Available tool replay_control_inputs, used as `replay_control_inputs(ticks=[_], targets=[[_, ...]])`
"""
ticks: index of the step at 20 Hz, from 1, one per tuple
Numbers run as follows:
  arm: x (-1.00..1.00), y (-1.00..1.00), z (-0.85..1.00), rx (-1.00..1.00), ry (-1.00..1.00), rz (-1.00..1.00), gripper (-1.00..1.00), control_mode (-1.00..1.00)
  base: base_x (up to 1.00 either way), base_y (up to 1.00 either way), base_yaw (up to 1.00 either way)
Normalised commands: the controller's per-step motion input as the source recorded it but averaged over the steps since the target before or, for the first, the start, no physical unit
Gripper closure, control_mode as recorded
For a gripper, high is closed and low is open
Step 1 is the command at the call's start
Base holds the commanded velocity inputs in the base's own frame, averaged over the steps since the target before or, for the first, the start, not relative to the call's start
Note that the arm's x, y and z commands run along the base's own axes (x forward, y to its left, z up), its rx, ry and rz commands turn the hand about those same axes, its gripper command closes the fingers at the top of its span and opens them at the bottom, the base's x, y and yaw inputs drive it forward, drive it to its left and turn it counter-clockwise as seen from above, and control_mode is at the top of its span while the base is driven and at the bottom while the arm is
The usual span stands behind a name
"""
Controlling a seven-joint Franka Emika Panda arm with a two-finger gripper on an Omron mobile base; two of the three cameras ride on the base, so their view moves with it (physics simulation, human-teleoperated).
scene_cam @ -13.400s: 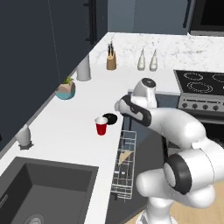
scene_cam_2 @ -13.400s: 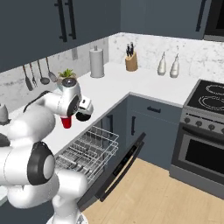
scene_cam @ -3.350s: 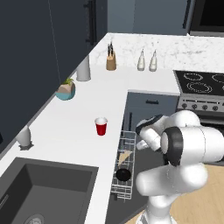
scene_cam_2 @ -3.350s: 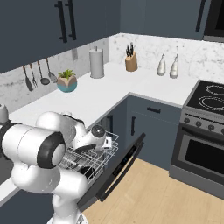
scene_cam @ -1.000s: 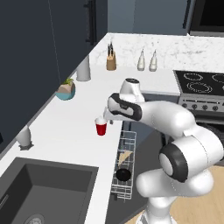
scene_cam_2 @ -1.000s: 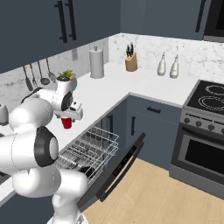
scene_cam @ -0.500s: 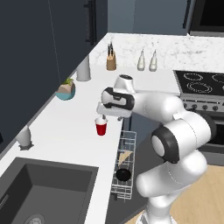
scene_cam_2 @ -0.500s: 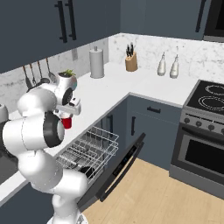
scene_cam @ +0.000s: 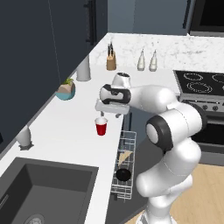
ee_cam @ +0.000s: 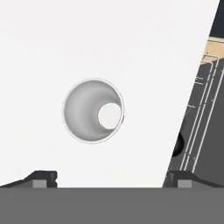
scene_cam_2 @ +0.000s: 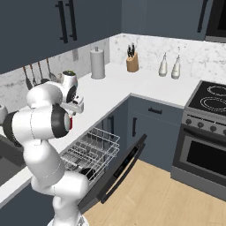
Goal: Pick up the cup and bowl from the counter, place them in the dishwasher, and close the dishwasher door.
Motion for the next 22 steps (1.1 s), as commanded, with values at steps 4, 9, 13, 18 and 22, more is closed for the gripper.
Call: replay_control_inputs(ticks=[4, 9, 13, 18, 22], targets=[[0.34, 0.03, -0.24, 0.0, 0.0, 0.0, -1.0, -1.0, 0.0, 0.0, 0.0], [0.39, 0.04, -0.34, 0.0, 0.0, 0.0, -1.0, -1.0, 0.0, 0.0, 0.0], [0.39, 0.12, -0.31, 0.0, 0.0, 0.0, -1.0, -1.0, 0.0, 0.0, 0.0], [0.02, 0.05, -0.25, 0.0, 0.0, 0.0, -1.0, -1.0, 0.0, 0.0, 0.0], [0.0, 0.0, -0.36, 0.0, 0.0, 0.01, -1.0, -1.0, 0.0, 0.0, 0.0]])
